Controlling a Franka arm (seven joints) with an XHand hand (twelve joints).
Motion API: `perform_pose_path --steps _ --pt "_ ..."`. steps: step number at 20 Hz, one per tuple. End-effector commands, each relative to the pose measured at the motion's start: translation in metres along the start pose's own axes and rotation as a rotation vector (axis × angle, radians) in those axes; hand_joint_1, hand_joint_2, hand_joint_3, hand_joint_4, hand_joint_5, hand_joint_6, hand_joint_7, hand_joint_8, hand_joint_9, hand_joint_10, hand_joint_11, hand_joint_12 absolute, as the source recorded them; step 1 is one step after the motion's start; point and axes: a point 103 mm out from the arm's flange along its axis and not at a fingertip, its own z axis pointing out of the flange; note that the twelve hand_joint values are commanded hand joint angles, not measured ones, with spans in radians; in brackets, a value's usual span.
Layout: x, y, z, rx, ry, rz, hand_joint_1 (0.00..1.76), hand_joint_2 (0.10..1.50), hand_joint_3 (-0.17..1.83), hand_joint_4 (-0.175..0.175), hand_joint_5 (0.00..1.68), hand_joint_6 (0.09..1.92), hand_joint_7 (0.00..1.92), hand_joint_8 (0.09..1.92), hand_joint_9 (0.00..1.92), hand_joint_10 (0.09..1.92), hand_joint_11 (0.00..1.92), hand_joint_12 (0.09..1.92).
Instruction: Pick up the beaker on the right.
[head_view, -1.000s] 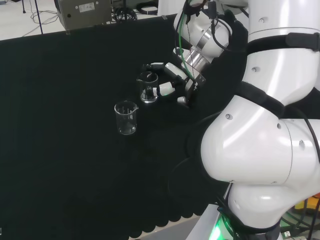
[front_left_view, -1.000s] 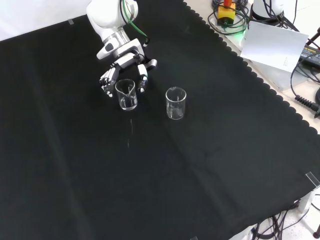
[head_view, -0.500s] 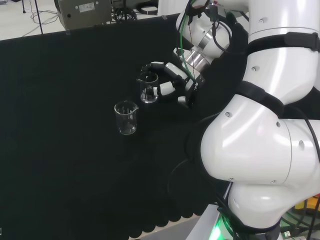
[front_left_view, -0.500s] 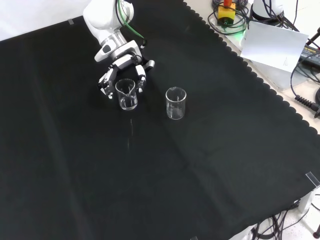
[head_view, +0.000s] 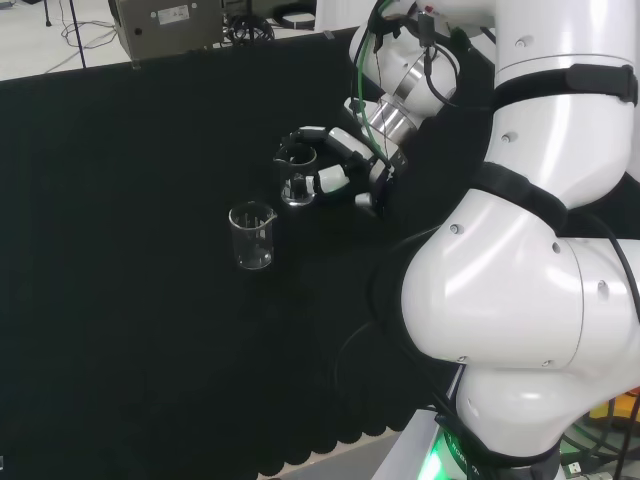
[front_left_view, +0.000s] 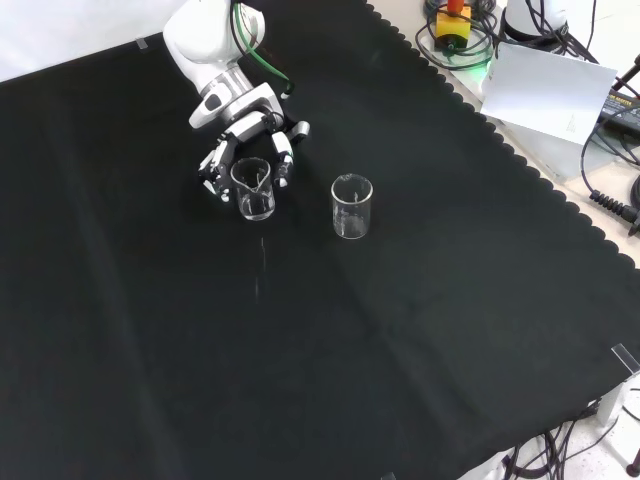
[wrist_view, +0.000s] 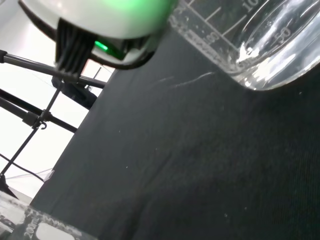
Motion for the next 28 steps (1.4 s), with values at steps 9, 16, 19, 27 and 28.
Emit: perform_pose_path --steps 9,16,19,27,28 --pt "0.004 0.007 0.006 0.009 0.003 0.002 1.01 0.51 0.64 -0.017 0.74 0.81 0.73 0.68 0.86 0.53 0.40 1.31" --pt "0.000 0.006 0.003 0.019 0.032 0.010 1.03 0.52 0.64 -0.016 0.77 0.80 0.73 0.67 0.87 0.52 0.43 1.30" --pt "-0.002 0.005 0.002 0.022 0.037 -0.002 1.03 0.52 0.64 -0.016 0.77 0.80 0.73 0.67 0.87 0.52 0.43 1.30" --pt "0.009 0.013 -0.005 0.005 -0.072 0.049 1.17 0.61 0.61 -0.012 1.27 0.49 1.13 0.55 1.25 0.37 0.98 1.01" --pt "0.011 0.014 -0.005 0.000 -0.090 0.049 1.17 0.64 0.57 0.009 1.36 0.38 1.24 0.48 1.35 0.30 1.13 0.90"
